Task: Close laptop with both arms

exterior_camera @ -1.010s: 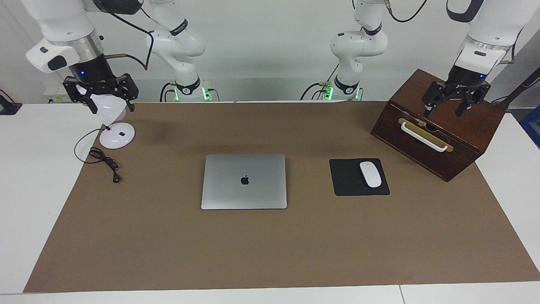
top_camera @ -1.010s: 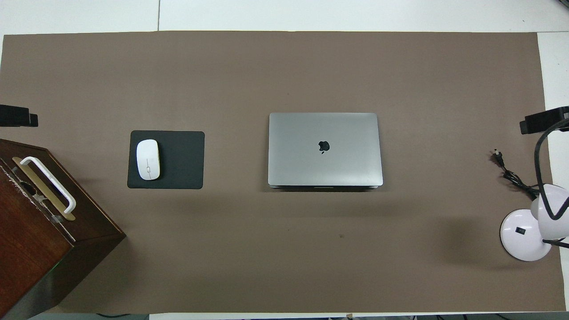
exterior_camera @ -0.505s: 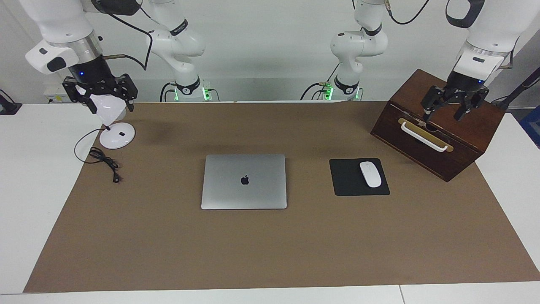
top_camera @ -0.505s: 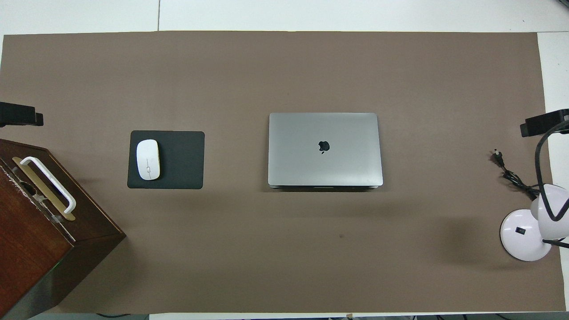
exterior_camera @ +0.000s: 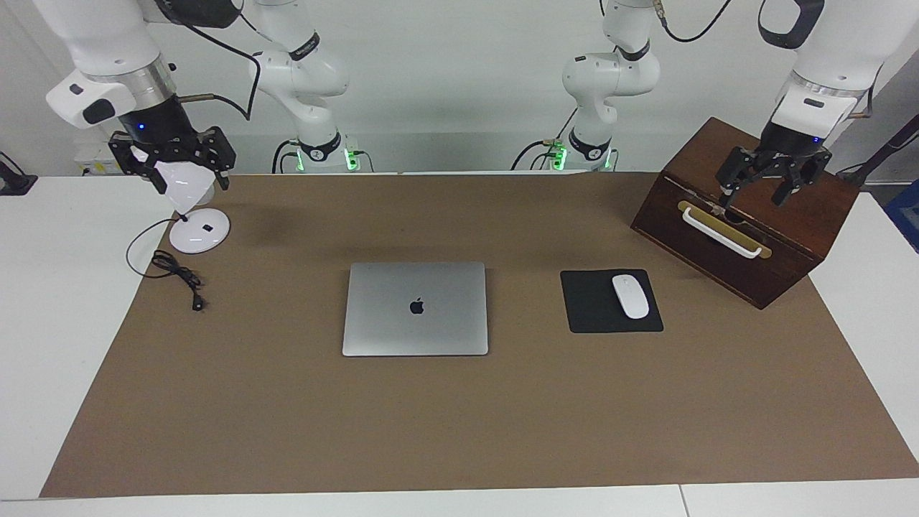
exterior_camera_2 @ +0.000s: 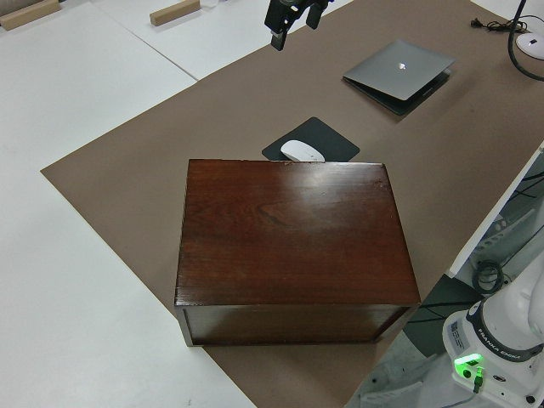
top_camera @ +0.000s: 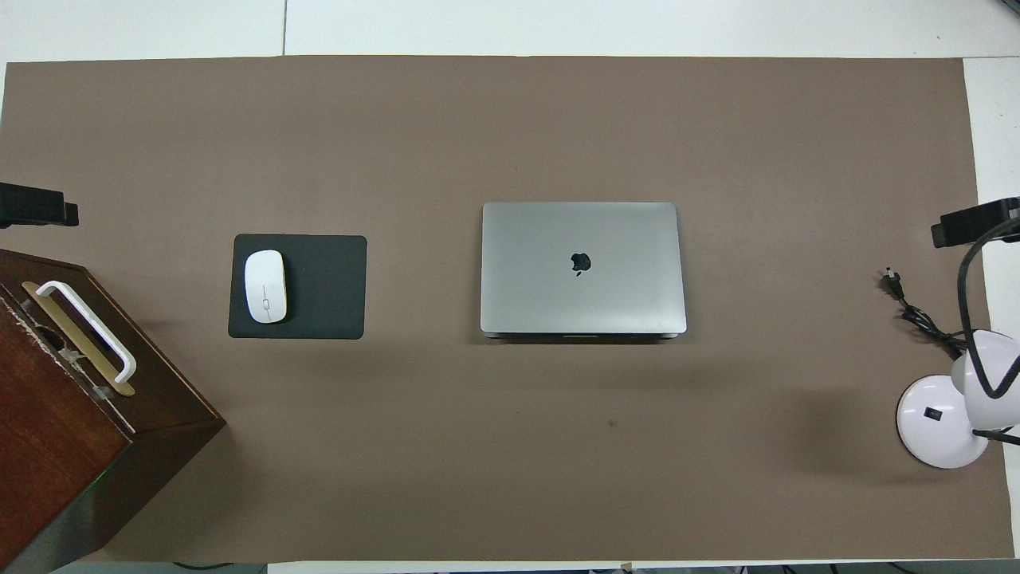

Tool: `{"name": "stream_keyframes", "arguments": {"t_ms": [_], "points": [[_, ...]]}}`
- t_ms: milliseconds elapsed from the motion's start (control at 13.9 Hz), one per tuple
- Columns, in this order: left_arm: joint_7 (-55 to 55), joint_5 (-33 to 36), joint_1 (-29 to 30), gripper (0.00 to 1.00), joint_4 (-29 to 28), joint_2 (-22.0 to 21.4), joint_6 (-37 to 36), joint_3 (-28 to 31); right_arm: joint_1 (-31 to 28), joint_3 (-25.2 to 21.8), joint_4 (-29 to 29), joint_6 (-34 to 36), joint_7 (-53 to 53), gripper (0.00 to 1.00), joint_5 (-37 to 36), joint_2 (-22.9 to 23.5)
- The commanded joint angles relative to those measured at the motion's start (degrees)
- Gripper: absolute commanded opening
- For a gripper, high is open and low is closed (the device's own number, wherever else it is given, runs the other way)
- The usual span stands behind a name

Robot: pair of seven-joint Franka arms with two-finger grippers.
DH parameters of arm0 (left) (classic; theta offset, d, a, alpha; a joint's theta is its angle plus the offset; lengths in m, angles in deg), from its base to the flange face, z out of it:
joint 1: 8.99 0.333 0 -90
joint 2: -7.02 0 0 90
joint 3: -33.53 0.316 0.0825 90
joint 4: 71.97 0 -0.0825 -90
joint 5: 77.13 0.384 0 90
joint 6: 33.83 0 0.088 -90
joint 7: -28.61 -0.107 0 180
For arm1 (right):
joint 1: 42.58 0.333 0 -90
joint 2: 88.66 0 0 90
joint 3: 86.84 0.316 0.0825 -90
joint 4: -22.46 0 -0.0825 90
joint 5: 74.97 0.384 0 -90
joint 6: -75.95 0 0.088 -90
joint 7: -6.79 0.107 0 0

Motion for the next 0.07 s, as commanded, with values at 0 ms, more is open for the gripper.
{"name": "stream_keyframes", "arguments": {"t_ms": [0], "points": [[0.64,0.56,0.68,1.00,0.23,0.16,-0.39,-0.51,-0.59,0.36,1.84,0.13,-1.72,1.00,-0.54,-1.60]]}}
